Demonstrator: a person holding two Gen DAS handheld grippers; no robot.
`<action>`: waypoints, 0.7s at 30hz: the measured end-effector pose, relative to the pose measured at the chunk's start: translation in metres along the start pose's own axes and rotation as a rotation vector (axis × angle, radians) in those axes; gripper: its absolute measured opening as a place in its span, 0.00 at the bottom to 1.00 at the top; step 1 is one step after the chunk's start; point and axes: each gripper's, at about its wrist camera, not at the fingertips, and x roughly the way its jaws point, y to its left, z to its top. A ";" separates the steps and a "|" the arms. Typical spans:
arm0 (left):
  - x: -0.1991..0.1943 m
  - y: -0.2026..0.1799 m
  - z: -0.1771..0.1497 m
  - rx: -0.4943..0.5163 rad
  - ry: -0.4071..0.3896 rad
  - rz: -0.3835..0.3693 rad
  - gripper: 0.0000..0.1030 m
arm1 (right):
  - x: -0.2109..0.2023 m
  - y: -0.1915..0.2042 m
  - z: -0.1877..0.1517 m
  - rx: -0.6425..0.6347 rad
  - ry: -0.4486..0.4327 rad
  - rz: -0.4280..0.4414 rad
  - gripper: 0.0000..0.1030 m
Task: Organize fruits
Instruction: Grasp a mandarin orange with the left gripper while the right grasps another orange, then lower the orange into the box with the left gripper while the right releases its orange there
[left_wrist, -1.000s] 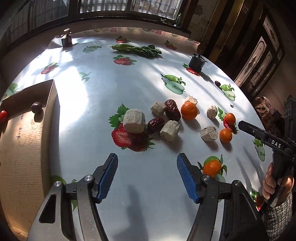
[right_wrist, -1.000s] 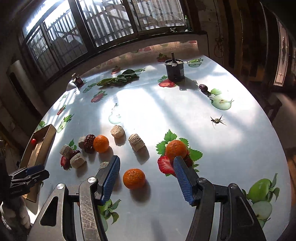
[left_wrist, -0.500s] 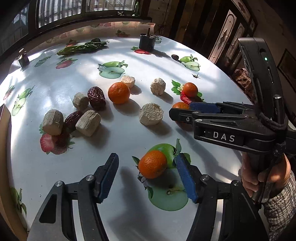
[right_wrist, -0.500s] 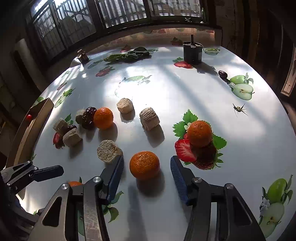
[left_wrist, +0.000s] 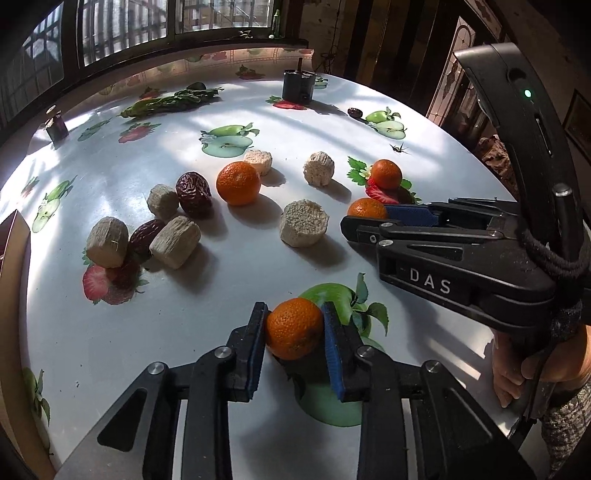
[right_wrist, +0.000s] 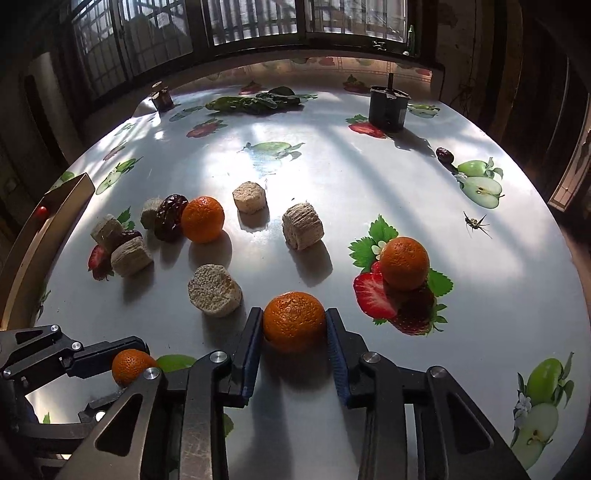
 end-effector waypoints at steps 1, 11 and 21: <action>-0.004 0.003 0.000 -0.014 -0.002 -0.008 0.27 | -0.002 0.000 0.000 0.005 0.002 0.005 0.33; -0.103 0.094 -0.008 -0.162 -0.120 0.007 0.27 | -0.060 0.046 0.015 -0.066 -0.076 0.070 0.34; -0.168 0.287 -0.022 -0.438 -0.140 0.249 0.27 | -0.071 0.202 0.073 -0.207 -0.097 0.383 0.34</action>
